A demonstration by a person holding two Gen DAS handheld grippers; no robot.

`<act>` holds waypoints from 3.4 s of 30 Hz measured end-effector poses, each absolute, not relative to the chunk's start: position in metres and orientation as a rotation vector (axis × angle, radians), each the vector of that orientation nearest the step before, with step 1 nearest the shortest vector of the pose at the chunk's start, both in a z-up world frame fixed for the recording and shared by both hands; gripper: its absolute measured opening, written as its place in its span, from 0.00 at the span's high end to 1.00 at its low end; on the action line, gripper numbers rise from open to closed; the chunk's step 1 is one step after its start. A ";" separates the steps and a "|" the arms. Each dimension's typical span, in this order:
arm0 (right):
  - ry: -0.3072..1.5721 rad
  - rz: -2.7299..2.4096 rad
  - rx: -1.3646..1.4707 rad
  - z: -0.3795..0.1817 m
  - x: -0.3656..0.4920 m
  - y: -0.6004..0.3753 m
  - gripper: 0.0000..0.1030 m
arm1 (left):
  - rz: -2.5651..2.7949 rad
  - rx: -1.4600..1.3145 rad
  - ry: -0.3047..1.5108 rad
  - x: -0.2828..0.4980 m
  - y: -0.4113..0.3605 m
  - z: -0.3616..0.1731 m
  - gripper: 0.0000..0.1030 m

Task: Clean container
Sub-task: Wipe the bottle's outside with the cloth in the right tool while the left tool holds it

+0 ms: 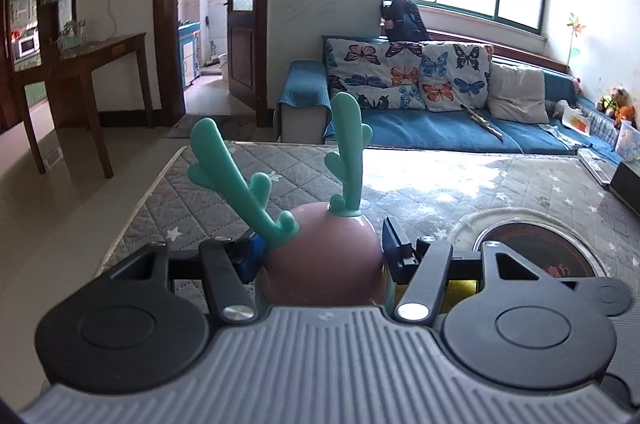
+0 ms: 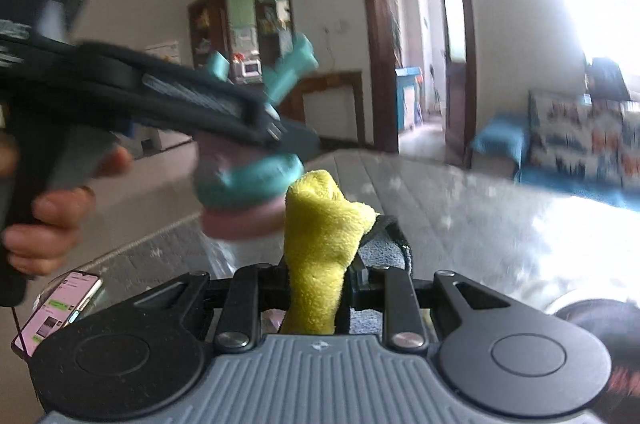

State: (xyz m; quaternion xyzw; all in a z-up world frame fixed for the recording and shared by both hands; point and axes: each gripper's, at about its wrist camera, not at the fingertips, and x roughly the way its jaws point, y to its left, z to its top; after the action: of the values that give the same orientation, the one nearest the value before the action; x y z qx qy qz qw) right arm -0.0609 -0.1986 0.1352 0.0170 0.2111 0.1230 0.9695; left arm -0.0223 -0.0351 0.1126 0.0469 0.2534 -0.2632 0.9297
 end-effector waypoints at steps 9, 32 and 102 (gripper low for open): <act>0.351 0.260 -0.233 0.138 -0.079 -0.146 0.78 | -0.508 0.064 0.547 -0.011 -0.031 0.116 0.41; 0.439 0.329 -0.437 0.084 -0.078 -0.107 0.78 | -0.479 0.043 0.562 -0.006 -0.030 0.116 0.41; 0.442 0.329 -0.106 0.123 -0.074 -0.186 0.78 | -0.515 0.071 0.558 -0.018 -0.043 0.119 0.40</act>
State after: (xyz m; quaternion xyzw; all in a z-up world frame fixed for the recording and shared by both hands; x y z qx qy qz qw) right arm -0.0736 -0.1863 0.1233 -0.0524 0.2182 0.1621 0.9609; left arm -0.0178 -0.0428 0.1191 0.0348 0.2724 -0.2513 0.9281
